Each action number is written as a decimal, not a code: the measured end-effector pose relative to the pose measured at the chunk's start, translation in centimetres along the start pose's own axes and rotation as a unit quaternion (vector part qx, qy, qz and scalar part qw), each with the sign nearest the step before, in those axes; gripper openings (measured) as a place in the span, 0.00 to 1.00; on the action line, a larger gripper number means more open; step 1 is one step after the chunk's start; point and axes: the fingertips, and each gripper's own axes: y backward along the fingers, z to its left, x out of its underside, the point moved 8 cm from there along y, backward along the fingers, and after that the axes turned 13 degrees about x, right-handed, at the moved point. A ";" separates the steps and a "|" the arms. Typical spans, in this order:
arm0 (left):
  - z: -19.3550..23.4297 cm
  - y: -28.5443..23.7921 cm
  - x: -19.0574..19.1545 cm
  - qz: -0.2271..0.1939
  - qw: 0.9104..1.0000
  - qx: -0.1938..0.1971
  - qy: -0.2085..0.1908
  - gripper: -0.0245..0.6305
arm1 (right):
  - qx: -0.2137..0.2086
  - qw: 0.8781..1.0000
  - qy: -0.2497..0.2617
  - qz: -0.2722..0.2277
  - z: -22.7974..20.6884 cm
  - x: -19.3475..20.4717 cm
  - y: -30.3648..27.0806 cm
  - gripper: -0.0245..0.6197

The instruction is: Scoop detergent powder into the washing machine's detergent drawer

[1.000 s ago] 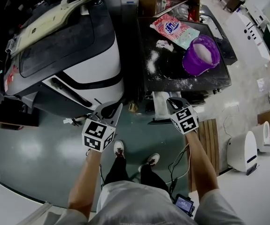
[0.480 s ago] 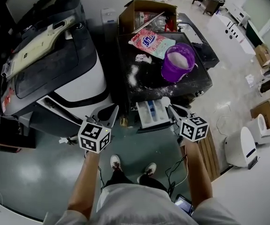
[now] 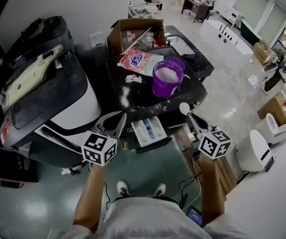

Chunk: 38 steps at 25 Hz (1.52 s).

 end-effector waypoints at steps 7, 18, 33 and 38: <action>-1.1 -0.4 -3.0 -0.013 0.999 0.021 -0.032 0.05 | 0.037 0.997 0.050 -0.046 -0.2 -3.1 3.7 0.06; -3.3 0.0 -6.5 -0.027 0.995 0.049 -0.081 0.05 | 0.055 0.989 0.105 -0.092 1.3 -5.9 7.8 0.06; -4.5 0.8 -8.2 -0.037 0.991 0.058 -0.112 0.05 | 0.054 0.983 0.140 -0.102 2.5 -6.8 9.2 0.06; -4.3 0.9 -8.1 -0.033 0.992 0.057 -0.110 0.05 | 0.055 0.984 0.143 -0.096 2.5 -6.8 9.0 0.06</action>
